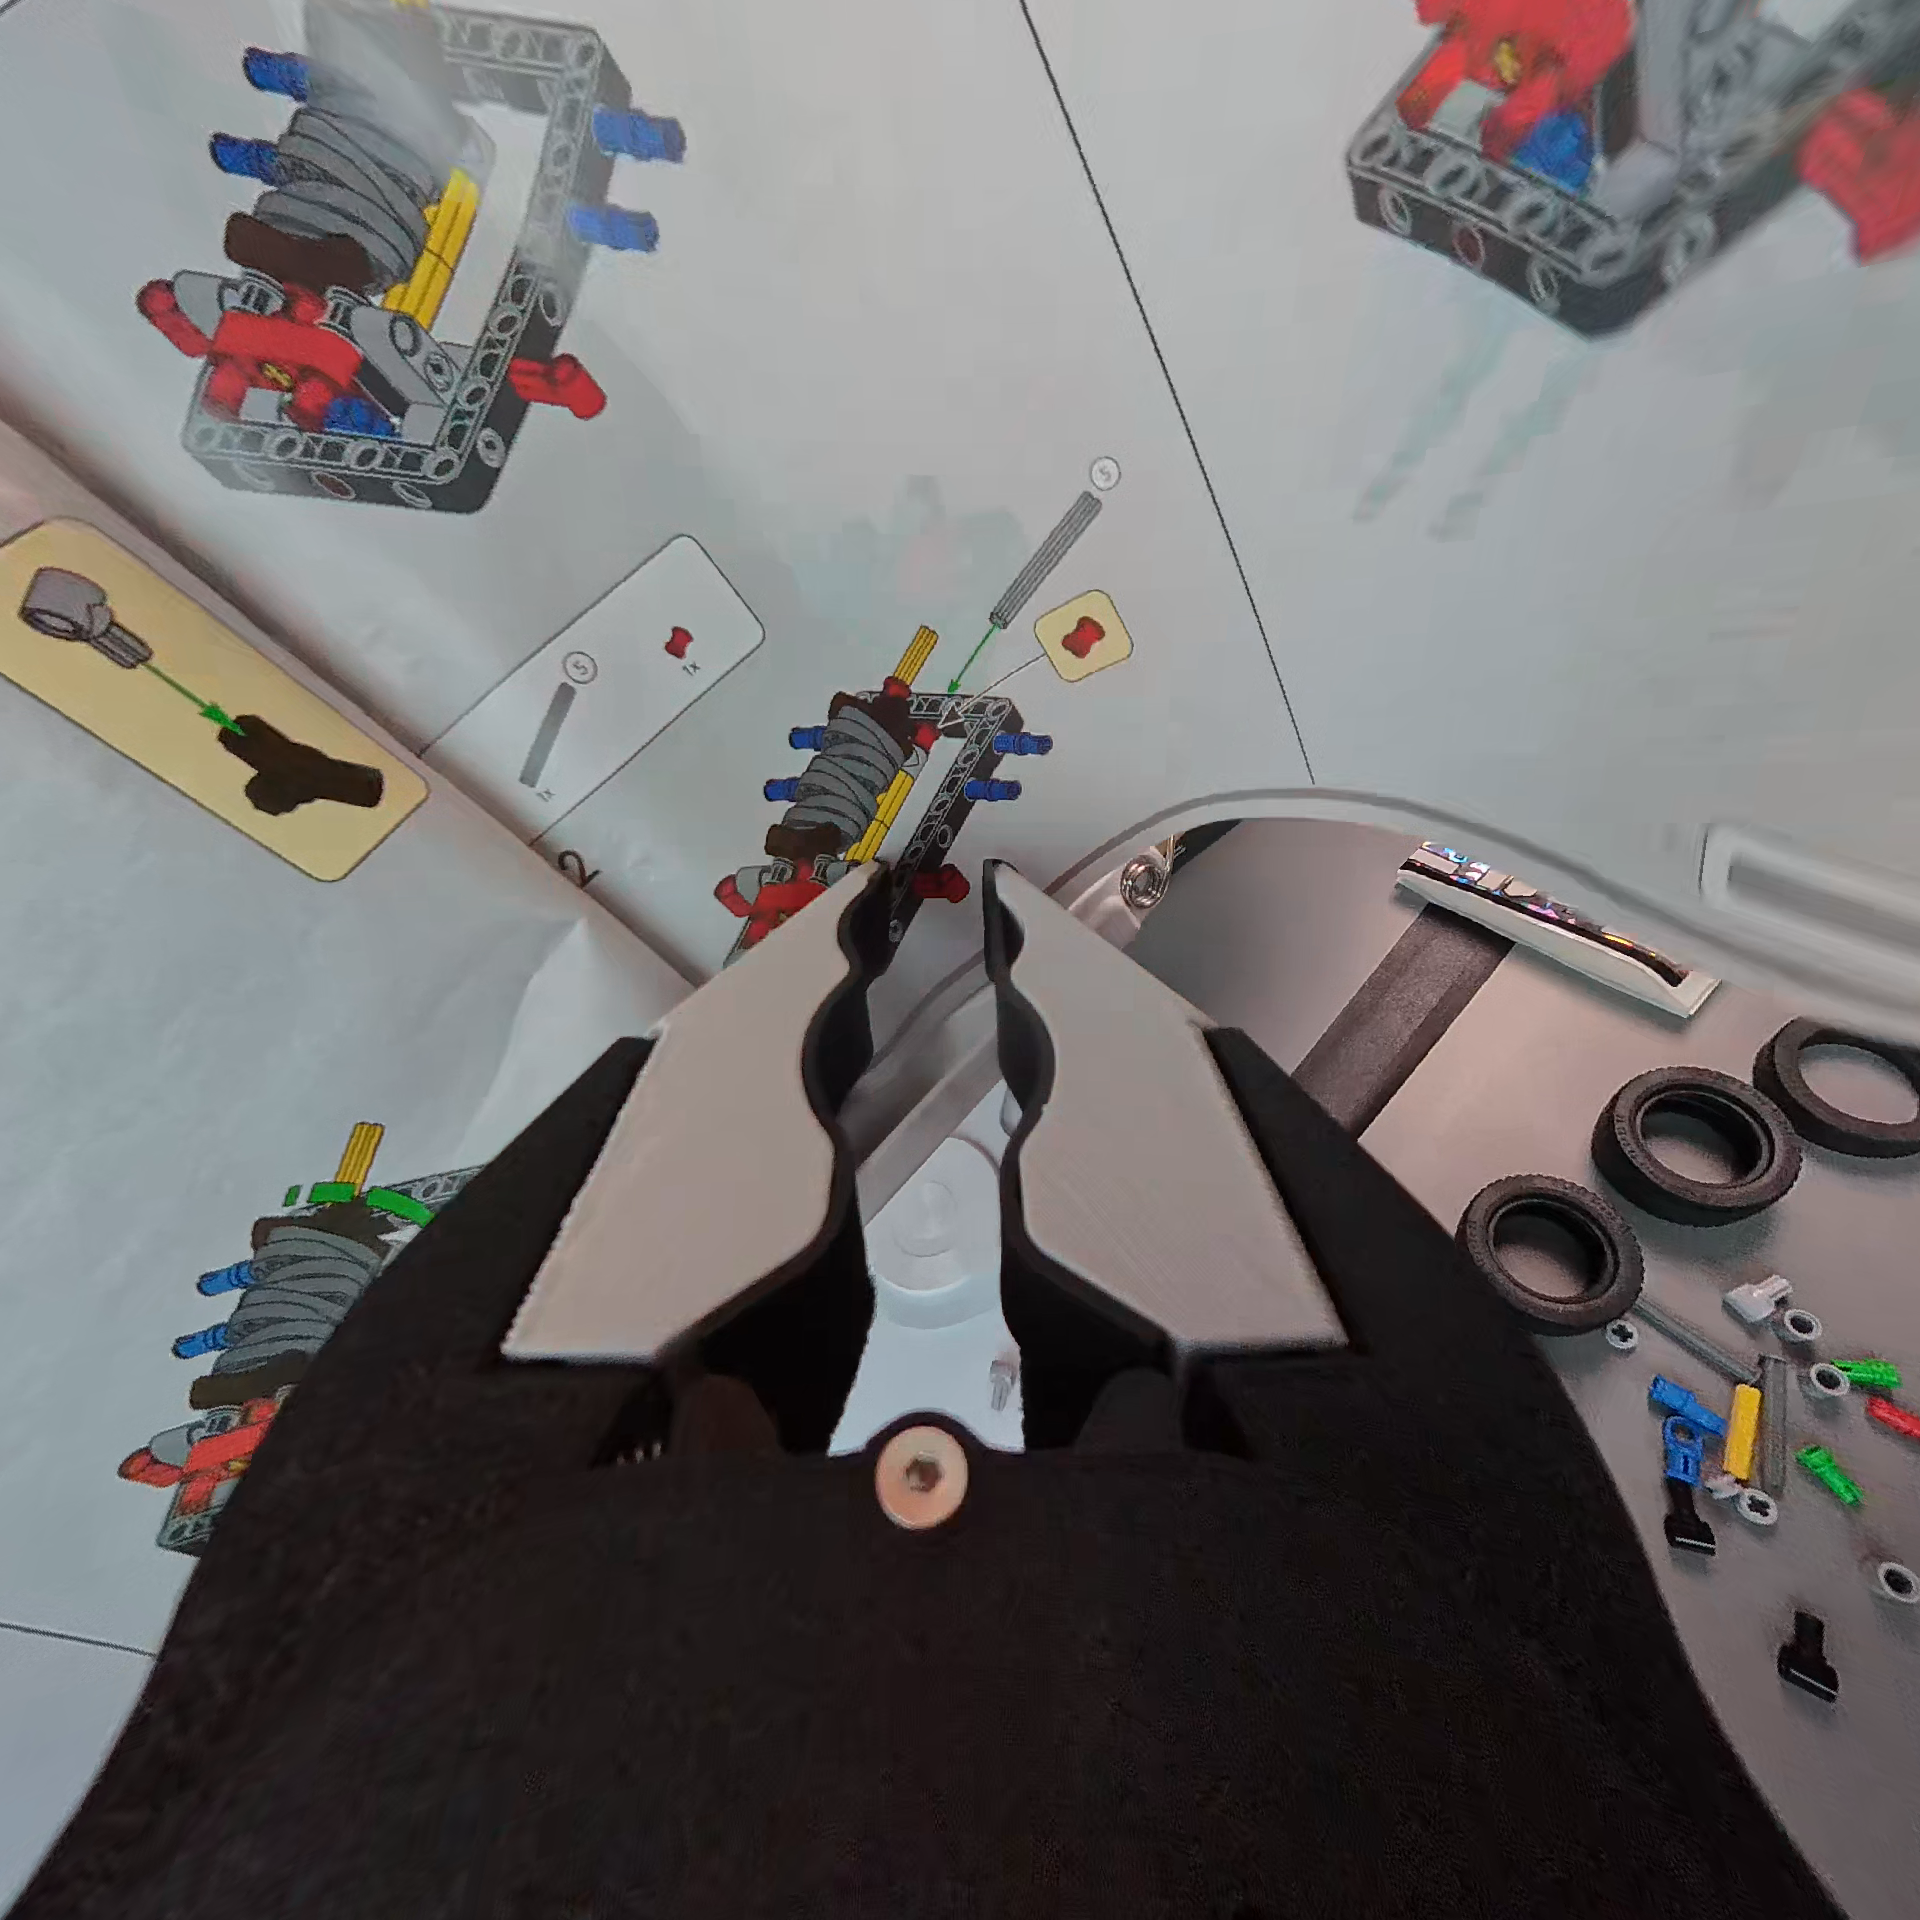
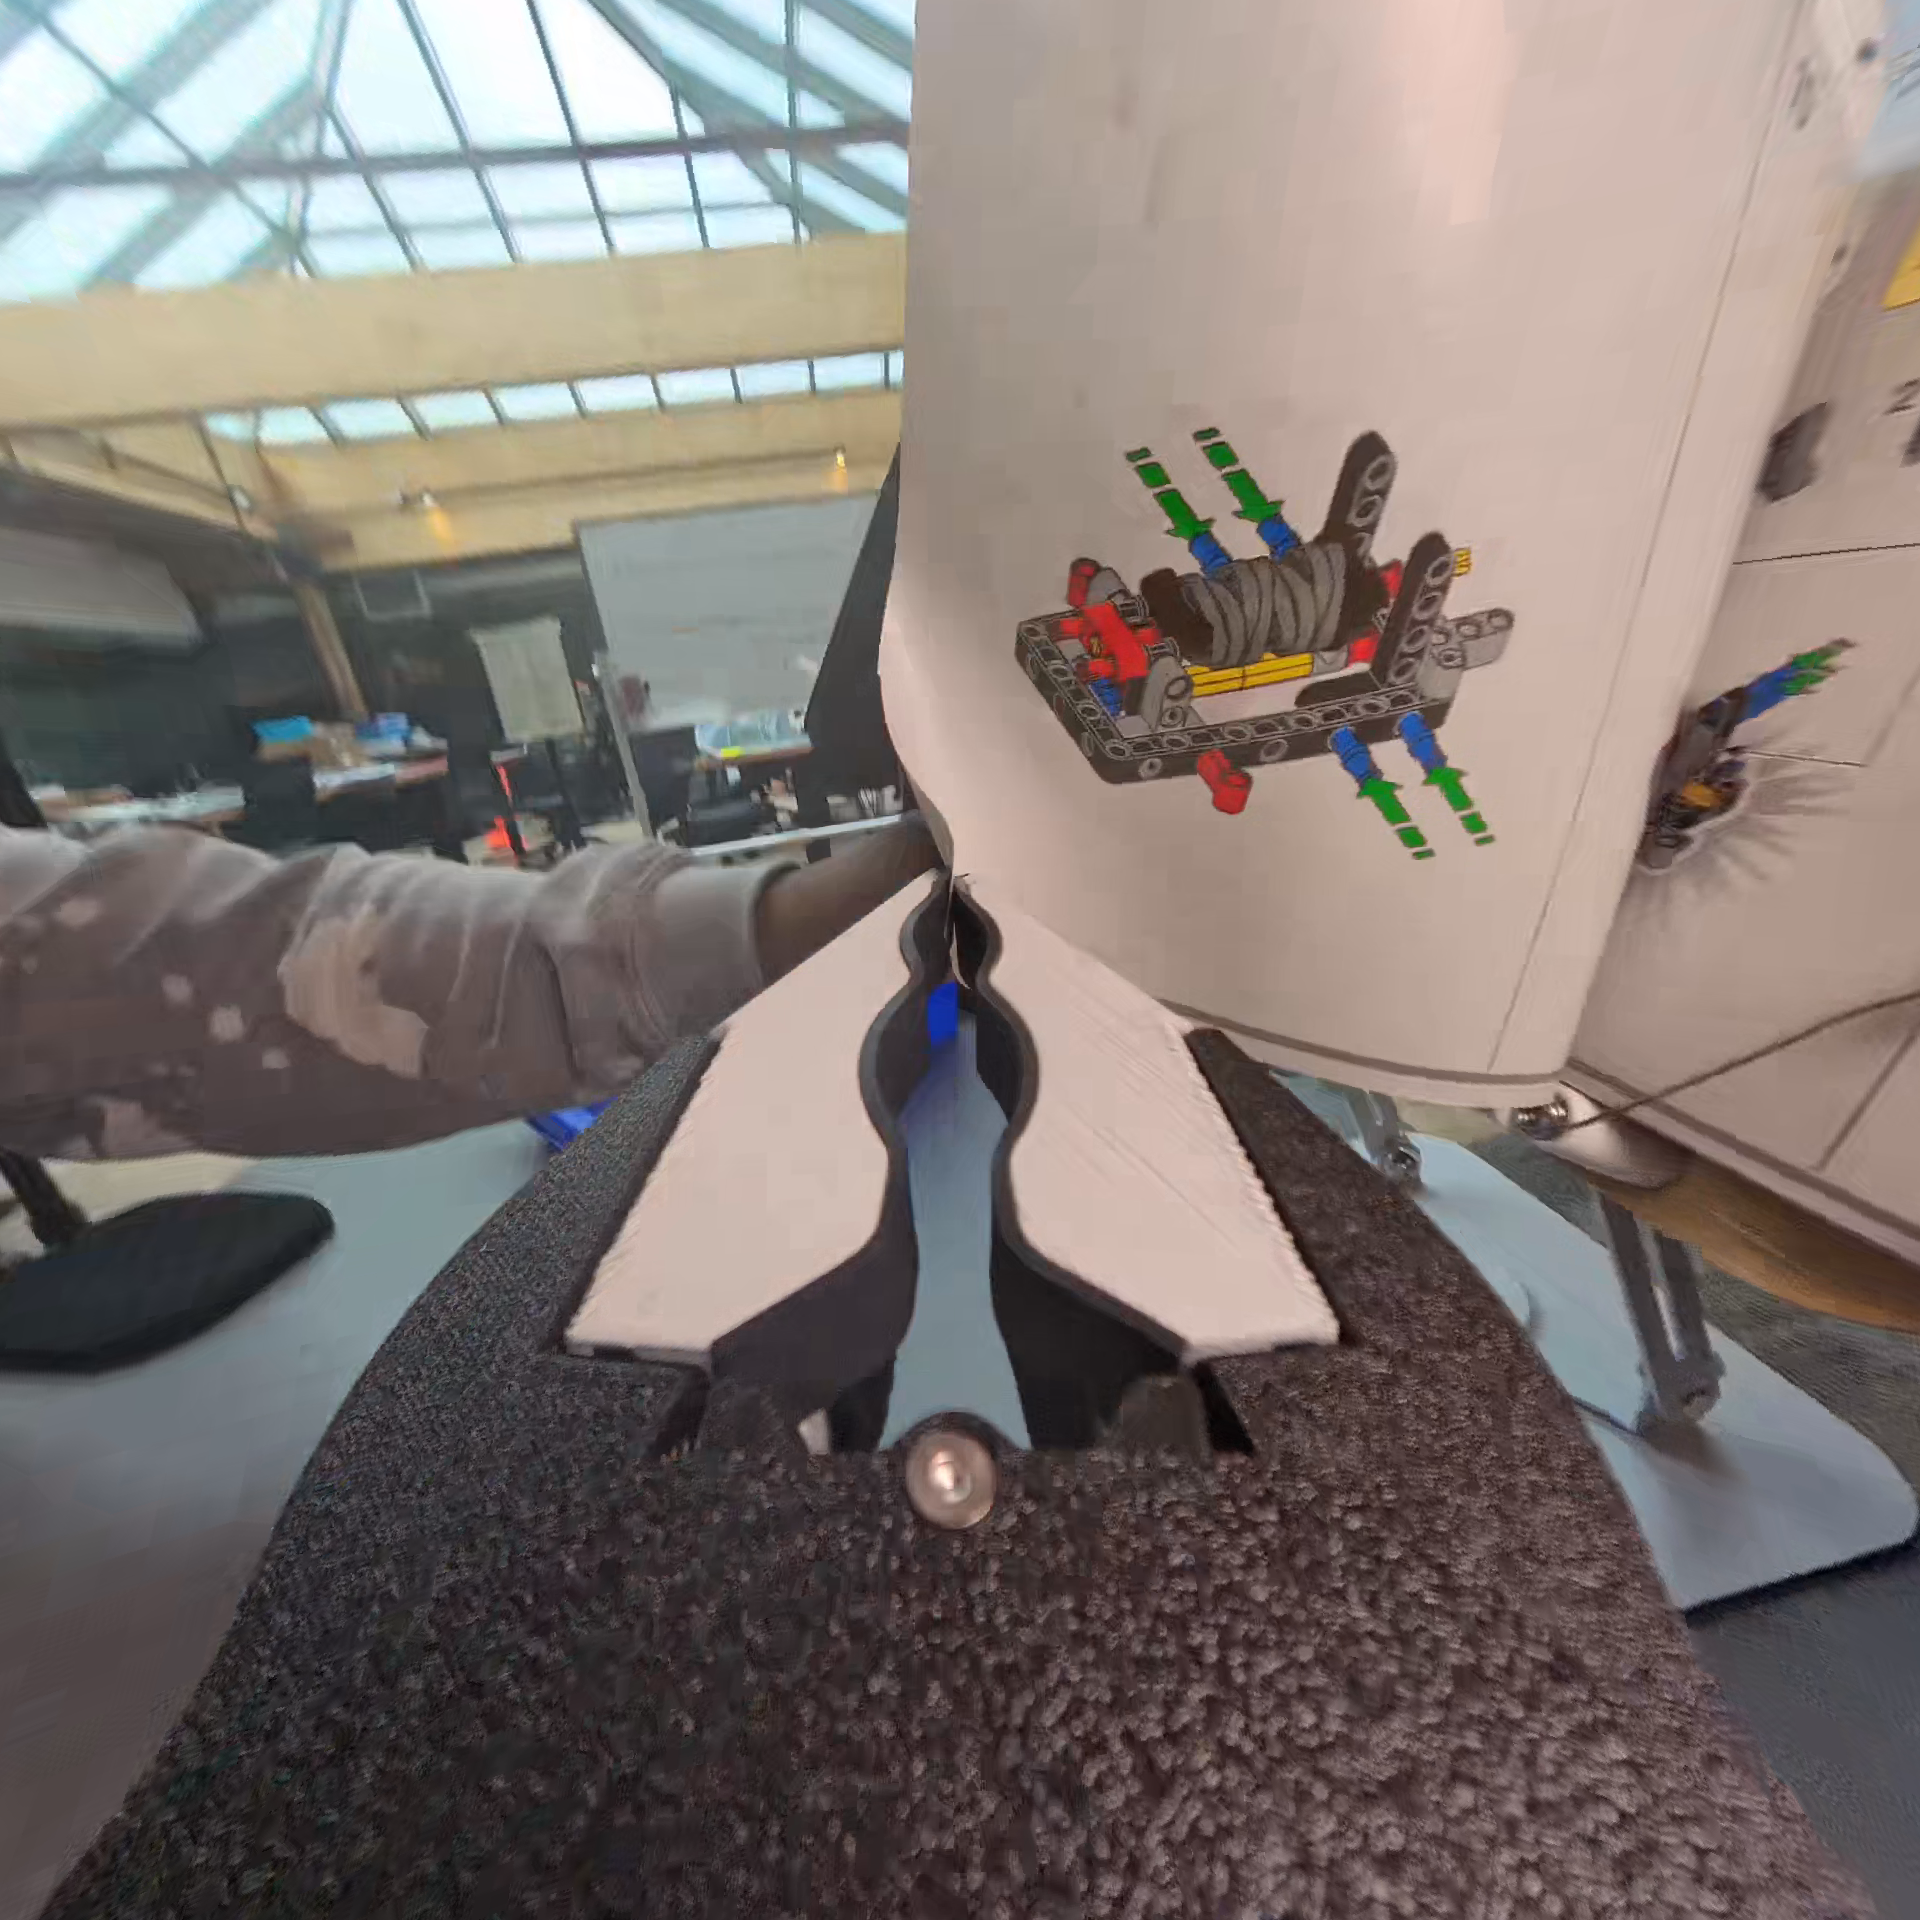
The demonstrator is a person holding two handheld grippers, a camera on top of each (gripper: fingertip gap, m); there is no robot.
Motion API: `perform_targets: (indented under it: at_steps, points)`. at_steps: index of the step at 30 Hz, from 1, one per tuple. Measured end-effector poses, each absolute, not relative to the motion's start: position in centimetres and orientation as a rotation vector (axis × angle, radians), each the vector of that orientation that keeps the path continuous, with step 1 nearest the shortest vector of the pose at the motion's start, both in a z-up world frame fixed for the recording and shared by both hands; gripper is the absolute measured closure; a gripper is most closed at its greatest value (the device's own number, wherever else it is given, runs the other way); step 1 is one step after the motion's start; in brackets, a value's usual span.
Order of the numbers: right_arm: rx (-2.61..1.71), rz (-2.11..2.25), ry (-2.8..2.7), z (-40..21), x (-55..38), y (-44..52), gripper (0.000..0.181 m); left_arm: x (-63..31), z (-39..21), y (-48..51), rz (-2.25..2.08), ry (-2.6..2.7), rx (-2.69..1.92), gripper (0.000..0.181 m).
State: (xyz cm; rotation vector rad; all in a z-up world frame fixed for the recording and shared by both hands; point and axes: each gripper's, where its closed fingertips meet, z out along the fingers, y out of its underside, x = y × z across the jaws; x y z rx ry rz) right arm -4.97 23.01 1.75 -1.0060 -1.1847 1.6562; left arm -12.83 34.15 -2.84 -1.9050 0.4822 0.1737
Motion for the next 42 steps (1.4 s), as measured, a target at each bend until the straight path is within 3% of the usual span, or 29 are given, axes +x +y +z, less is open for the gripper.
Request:
perform_targets:
  at_steps: [1, 5, 14, 19, 20, 22, 23, 28, 34, 38, 40, 42]
  points:
    - [-1.013, 1.568, -1.260, 0.8, -5.8, 22.3, 0.181, -12.8, -2.8, 34.1, 0.154, 0.472, -1.906, 0.164]
    - [-1.045, 1.454, -1.347, -0.9, -7.4, 21.2, 0.181, -12.4, -1.8, 33.6, -0.058, 0.385, -1.875, 0.154]
    - [-1.117, 1.401, -1.170, -0.4, -7.6, 24.3, 0.181, -14.4, 6.6, 27.7, -0.789, 0.098, -1.398, 0.139]
    - [-1.181, 1.336, -1.164, -1.0, -8.7, 24.9, 0.181, -11.0, 7.3, 25.0, -0.894, 0.245, -1.402, 0.115]
    - [-1.196, 1.309, -1.183, -1.3, -9.2, 24.8, 0.181, -10.3, 6.8, 25.2, -0.850, 0.274, -1.452, 0.119]
    - [-1.183, 1.300, -1.220, -1.3, -9.8, 23.8, 0.181, -10.4, 5.7, 26.1, -0.680, 0.287, -1.550, 0.174]
    - [-1.147, 1.317, -1.217, -0.7, -9.6, 23.3, 0.181, -10.8, 5.6, 26.4, -0.616, 0.268, -1.572, 0.181]
    - [-0.952, 1.420, -0.715, 6.4, -3.3, 26.9, 0.167, -13.2, 7.1, 26.1, -0.575, 0.178, -1.565, 0.181]
    - [-1.413, 1.005, -0.466, 1.9, -4.0, 37.4, 0.145, -11.7, 8.5, 25.4, -0.677, 0.176, -1.525, 0.181]
    - [-1.477, 0.783, -0.445, 0.1, -6.1, 38.5, 0.152, -9.2, 9.1, 25.5, -0.681, 0.228, -1.521, 0.181]
    - [-1.539, 0.743, -0.436, -1.6, -7.0, 38.4, 0.173, -7.7, 9.4, 25.7, -0.674, 0.263, -1.535, 0.178]
    - [-1.532, 0.747, -0.365, -2.1, -6.8, 38.3, 0.177, -6.0, 9.8, 25.7, -0.683, 0.318, -1.544, 0.172]
